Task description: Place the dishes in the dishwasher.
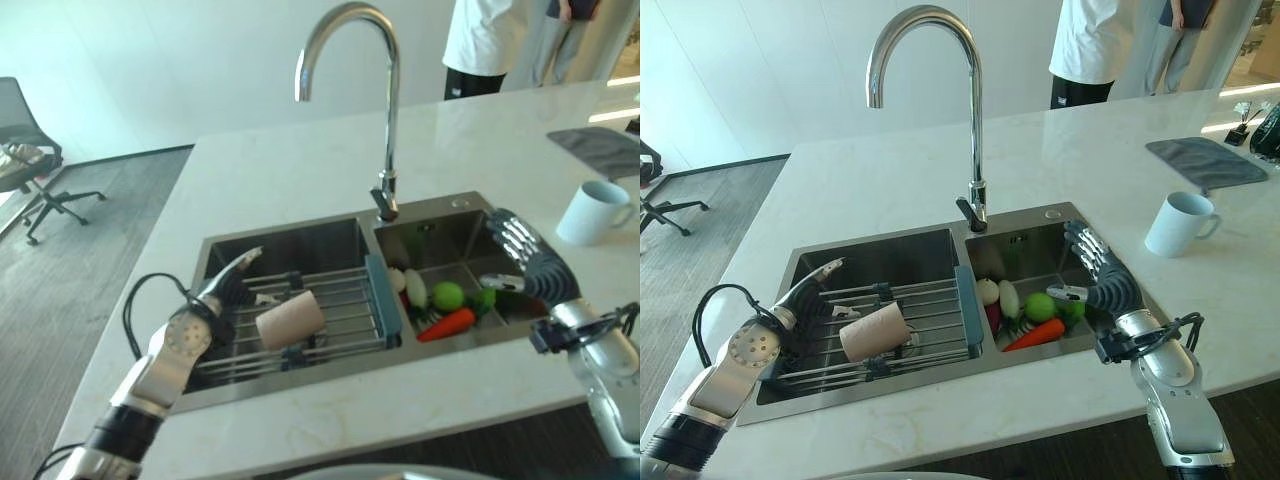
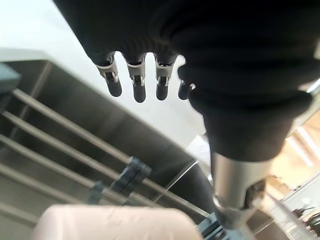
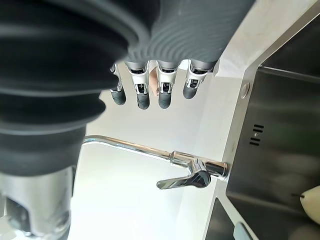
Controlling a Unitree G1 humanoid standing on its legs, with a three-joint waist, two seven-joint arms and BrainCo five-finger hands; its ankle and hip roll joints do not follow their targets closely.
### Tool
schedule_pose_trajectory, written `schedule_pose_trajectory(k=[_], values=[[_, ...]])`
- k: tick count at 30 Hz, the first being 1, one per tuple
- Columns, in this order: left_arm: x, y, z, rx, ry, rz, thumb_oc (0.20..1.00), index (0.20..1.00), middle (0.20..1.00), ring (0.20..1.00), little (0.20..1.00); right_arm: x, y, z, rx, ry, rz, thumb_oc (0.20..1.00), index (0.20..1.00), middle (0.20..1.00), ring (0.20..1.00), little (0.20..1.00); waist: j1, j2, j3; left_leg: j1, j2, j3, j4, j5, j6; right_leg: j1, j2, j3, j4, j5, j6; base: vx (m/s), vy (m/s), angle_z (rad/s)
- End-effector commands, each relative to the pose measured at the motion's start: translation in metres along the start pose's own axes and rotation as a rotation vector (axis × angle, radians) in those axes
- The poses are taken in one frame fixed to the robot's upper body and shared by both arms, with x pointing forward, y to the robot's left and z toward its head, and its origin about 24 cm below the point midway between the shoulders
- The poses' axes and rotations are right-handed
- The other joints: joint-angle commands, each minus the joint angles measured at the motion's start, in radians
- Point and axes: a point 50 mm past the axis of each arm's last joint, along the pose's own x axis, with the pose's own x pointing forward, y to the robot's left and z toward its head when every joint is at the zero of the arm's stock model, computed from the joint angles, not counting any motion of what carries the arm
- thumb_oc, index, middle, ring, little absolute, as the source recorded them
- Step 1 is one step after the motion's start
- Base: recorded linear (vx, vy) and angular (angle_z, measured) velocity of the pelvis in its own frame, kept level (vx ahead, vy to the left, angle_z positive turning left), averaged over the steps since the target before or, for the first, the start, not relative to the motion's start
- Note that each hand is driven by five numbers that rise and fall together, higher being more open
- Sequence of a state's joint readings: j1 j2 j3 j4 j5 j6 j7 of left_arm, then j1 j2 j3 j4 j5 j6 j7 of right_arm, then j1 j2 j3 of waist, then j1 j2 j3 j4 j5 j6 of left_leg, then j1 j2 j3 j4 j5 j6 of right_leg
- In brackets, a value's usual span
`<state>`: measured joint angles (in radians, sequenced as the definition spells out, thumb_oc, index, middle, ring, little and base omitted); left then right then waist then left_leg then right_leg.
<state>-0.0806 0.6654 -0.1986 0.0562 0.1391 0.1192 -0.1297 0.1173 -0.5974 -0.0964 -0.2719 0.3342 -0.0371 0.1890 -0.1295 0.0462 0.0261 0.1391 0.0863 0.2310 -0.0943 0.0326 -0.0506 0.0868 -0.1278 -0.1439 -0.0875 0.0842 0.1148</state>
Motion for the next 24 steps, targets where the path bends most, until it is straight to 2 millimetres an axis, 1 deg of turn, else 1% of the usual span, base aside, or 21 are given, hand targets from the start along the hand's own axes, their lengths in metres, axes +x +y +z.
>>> schedule_pose_trajectory(k=[1, 5, 14, 24], values=[[0.013, 0.039, 0.018, 0.08, -0.052, 0.136, 1.0, 1.0, 1.0, 1.0, 1.0, 0.017, -0.008, 0.03, -0.04, -0.171, -0.011, 1.0, 1.0, 1.0, 1.0, 1.0, -0.012, -0.03, -0.01, 0.036, 0.011, 0.024, 0.007, -0.069, 0.008, 0.039, 0.008, -0.01, 0.0, -0.038, 0.032, -0.03, -0.02, -0.04], [0.015, 0.031, 0.013, 0.076, -0.028, 0.11, 1.0, 1.0, 1.0, 1.0, 1.0, 0.015, -0.008, 0.03, -0.038, -0.171, -0.013, 1.0, 1.0, 1.0, 1.0, 1.0, -0.021, -0.029, -0.011, 0.038, 0.013, 0.033, 0.007, -0.072, 0.01, 0.035, 0.011, -0.004, 0.0, -0.037, 0.031, -0.04, -0.022, -0.09], [0.017, 0.015, 0.006, 0.07, 0.009, 0.058, 1.0, 1.0, 1.0, 1.0, 1.0, 0.015, -0.008, 0.032, -0.039, -0.179, -0.013, 1.0, 1.0, 1.0, 1.0, 1.0, -0.025, -0.03, -0.012, 0.039, 0.015, 0.044, 0.007, -0.073, 0.011, 0.03, 0.013, 0.001, 0.0, -0.036, 0.031, -0.02, -0.005, -0.01], [0.014, -0.002, -0.004, 0.063, 0.046, -0.005, 1.0, 1.0, 1.0, 1.0, 1.0, 0.013, -0.009, 0.032, -0.044, -0.182, -0.023, 1.0, 1.0, 1.0, 1.0, 1.0, -0.026, -0.036, -0.011, 0.041, 0.02, 0.055, 0.007, -0.075, 0.011, 0.027, 0.016, 0.001, 0.0, -0.035, 0.031, -0.01, -0.003, 0.0]])
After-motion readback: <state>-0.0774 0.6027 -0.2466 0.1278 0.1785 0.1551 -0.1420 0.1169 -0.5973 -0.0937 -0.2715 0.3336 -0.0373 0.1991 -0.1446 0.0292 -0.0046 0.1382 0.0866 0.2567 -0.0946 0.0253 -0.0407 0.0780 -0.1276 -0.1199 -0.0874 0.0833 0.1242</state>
